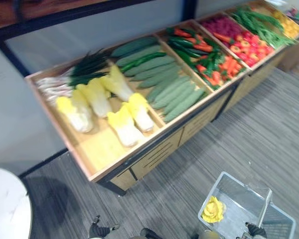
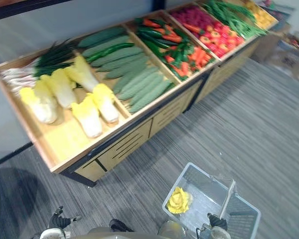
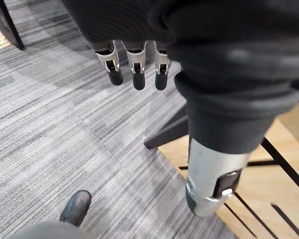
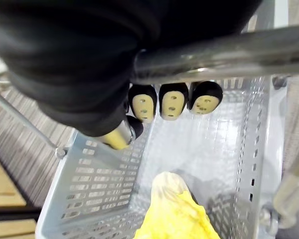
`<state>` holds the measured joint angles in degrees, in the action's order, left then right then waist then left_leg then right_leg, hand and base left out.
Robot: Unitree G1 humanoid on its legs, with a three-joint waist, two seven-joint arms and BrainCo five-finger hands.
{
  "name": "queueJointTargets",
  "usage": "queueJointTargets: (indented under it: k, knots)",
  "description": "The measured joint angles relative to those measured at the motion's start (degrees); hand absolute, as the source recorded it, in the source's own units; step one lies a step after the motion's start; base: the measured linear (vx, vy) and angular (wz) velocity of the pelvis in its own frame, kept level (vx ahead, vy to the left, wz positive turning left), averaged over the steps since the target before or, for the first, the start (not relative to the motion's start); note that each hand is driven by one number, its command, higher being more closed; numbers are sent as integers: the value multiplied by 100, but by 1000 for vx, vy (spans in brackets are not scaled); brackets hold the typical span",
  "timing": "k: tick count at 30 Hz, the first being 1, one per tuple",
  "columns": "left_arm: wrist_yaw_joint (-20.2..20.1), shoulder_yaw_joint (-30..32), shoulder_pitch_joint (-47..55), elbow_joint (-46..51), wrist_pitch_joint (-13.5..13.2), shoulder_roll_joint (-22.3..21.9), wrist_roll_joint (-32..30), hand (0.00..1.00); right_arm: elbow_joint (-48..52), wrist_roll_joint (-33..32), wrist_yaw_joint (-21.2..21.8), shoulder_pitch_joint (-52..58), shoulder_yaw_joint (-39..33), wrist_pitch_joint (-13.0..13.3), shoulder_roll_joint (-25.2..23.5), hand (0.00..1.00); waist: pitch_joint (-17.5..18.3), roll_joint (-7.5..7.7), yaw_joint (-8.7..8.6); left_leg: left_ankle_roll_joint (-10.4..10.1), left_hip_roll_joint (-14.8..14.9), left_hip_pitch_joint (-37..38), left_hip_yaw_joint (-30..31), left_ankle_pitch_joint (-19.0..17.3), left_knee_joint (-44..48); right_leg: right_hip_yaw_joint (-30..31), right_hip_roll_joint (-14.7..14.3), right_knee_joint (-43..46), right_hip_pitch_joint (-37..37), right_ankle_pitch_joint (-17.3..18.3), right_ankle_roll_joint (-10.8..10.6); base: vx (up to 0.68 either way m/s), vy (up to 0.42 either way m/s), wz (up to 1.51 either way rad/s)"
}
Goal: Pick vegetable in the basket
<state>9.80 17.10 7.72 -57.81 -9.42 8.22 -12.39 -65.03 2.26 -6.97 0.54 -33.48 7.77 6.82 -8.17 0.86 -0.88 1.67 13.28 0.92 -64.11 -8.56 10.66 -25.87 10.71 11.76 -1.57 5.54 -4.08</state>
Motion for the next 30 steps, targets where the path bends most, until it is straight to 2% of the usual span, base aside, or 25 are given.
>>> queueJointTargets:
  k: [1,2,3,5,6,7,9,10,11,13,15,17,18,19,21,24,26,30]
  knots:
    - [4,34,-26,-5,1,22,2,0,-117,0,3,-85,38,-5,-31,100,-40,133,9,-20,48,-12,-244,-17,165,-8,1,-116,-64,215,-8,-71,-331,-127]
    - [0,36,-137,-78,17,-45,3,0,-132,0,-14,-94,54,-16,-9,100,-110,82,-60,-111,419,-77,-348,-102,618,45,-217,-355,-67,301,-2,-58,-319,-90]
    - [4,38,-151,-76,14,-81,3,0,-130,0,-16,-37,56,-16,2,100,-104,48,-78,-111,588,-86,-326,-102,800,85,-338,-443,-27,258,62,-47,-384,-66]
    - [20,37,-171,-66,10,-132,6,0,-131,-9,-21,278,56,-18,1,100,-70,-13,-89,-138,1210,6,-265,-76,1386,226,-750,-611,176,153,228,-34,-337,-46]
    - [22,37,-166,-66,11,-139,11,0,-132,-11,-23,326,54,-19,8,100,-73,-17,-86,-192,1313,44,-257,-38,1505,298,-819,-617,198,148,235,-32,-224,-59]
    - [27,66,-143,-69,14,-162,13,0,-130,-11,-30,382,56,-19,30,100,-81,-2,-83,-213,1491,72,-32,102,1757,477,-921,-627,209,146,289,-44,-199,-86]
    - [41,146,-79,-77,15,-268,13,0,-132,-9,-27,392,141,-10,119,100,-118,44,-48,-266,1557,-24,946,432,2134,913,-961,-671,284,89,421,-32,-163,-107]
    - [73,180,-13,-53,10,-344,19,0,-112,-6,-29,381,183,-2,190,100,-148,115,-39,-426,1292,-224,1942,376,2121,1174,-888,-663,286,66,450,-10,-52,-93]
    - [83,176,-2,-51,10,-368,23,0,-110,-6,-32,371,182,5,231,100,-145,101,-42,-502,1076,-287,2454,305,2034,1306,-844,-664,291,55,463,-7,1,-105]
    - [130,176,59,-15,-7,-461,46,0,-117,-7,-43,360,186,5,321,100,-146,21,-24,-717,81,-369,4258,36,1291,1760,-702,-673,268,3,393,-1,70,-97]
    - [130,169,109,-8,-3,-481,77,0,-115,-6,-41,346,186,6,310,100,-149,-28,-7,-741,-393,-374,5127,-14,554,2056,-714,-718,188,-25,340,-25,143,-86]
    - [126,165,115,-8,-1,-484,84,0,-100,-6,-47,347,180,6,345,100,-164,-136,44,-711,-589,-382,5826,35,-135,2320,-828,-761,133,-86,244,-11,194,-79]
    - [125,194,108,-7,2,-469,85,0,-81,-5,-68,378,180,2,330,100,-134,-220,163,-693,-680,-348,6105,187,-295,2535,-888,-738,58,-106,196,52,270,-55]
    - [128,239,91,40,-1,-445,86,0,-11,-2,-70,439,201,12,235,100,-89,-141,170,-692,-814,-369,6081,137,-293,2618,-806,-788,62,-179,97,69,276,-46]
    - [126,246,96,80,-9,-456,84,0,8,-3,-73,501,194,8,166,100,-112,-47,209,-583,-921,-345,5805,52,-263,2757,-648,-808,67,-215,33,63,258,-37]
    - [117,244,174,68,3,-517,72,0,332,-2,-52,608,272,5,81,100,-57,-44,254,-431,-1103,-158,5462,-37,-397,3011,-477,-859,53,-214,0,66,222,-56]
    - [116,229,195,69,-2,-503,25,0,396,3,-24,581,300,6,80,100,43,-54,258,-347,-1219,-129,5201,-83,-502,3254,-384,-878,-116,-208,-102,119,180,-50]
    - [106,59,153,61,-2,-402,-19,0,397,5,-10,511,301,7,82,100,42,-45,262,-274,-1255,1,4893,-122,-541,3427,-398,-721,-294,-199,-128,143,87,-51]
